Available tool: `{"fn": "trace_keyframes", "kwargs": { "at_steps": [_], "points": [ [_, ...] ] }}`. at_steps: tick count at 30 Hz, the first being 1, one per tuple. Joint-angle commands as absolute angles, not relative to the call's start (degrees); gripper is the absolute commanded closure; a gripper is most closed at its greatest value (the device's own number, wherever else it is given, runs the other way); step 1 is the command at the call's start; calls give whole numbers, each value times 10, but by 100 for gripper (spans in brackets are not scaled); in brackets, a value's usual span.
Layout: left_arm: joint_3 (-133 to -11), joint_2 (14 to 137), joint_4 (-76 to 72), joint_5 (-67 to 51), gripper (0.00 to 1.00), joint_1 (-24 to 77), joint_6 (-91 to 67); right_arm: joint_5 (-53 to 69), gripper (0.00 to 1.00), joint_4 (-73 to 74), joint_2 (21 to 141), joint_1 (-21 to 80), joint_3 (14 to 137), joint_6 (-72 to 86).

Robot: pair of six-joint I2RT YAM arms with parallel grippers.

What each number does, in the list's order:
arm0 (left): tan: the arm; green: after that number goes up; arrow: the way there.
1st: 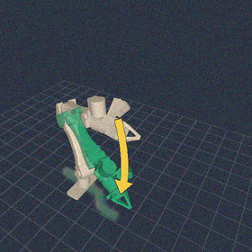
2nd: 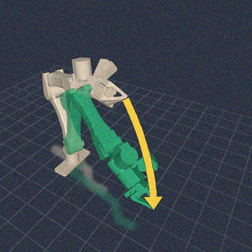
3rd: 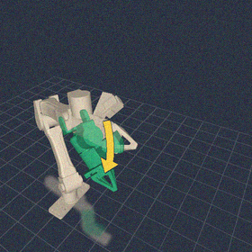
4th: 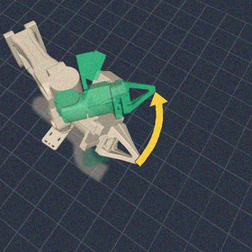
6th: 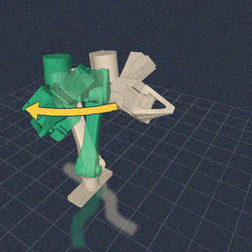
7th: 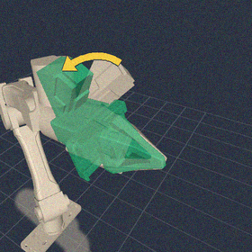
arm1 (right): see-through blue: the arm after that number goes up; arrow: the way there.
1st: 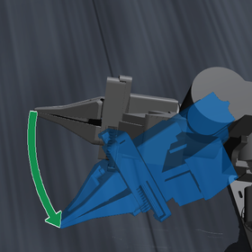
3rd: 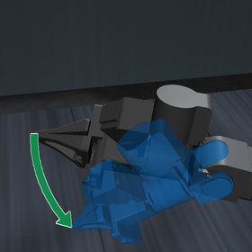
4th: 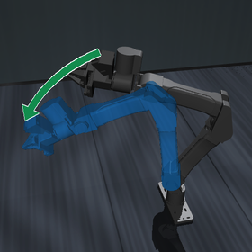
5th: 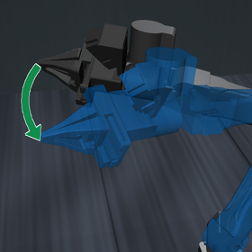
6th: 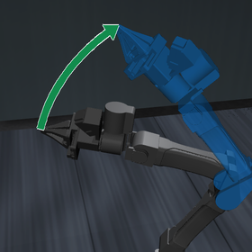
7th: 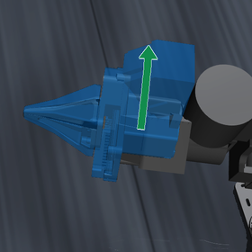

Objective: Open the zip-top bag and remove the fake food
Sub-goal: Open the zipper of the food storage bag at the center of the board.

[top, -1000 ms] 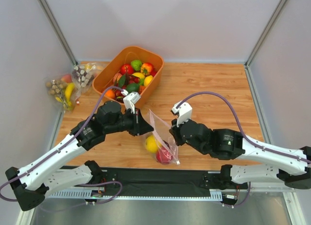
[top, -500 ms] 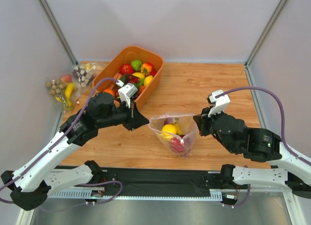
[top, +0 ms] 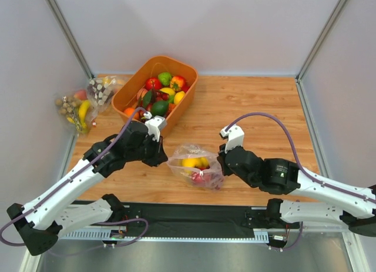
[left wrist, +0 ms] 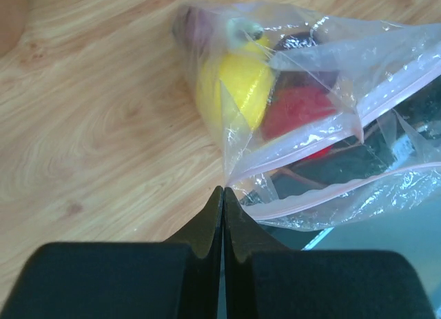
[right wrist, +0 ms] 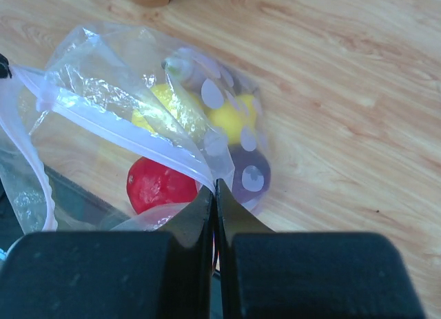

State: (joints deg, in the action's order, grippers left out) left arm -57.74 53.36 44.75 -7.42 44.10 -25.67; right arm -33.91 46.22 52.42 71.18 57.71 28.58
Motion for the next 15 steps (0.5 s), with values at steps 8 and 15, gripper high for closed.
{"fn": "trace_keyframes", "kwargs": {
  "at_steps": [8,15],
  "points": [
    [-627,476,473,-68,73,437,-229,-314,100,370,554,709,596,294],
    [-702,461,476,-46,53,481,-216,-301,100,356,579,713,606,294]
  ]
}}
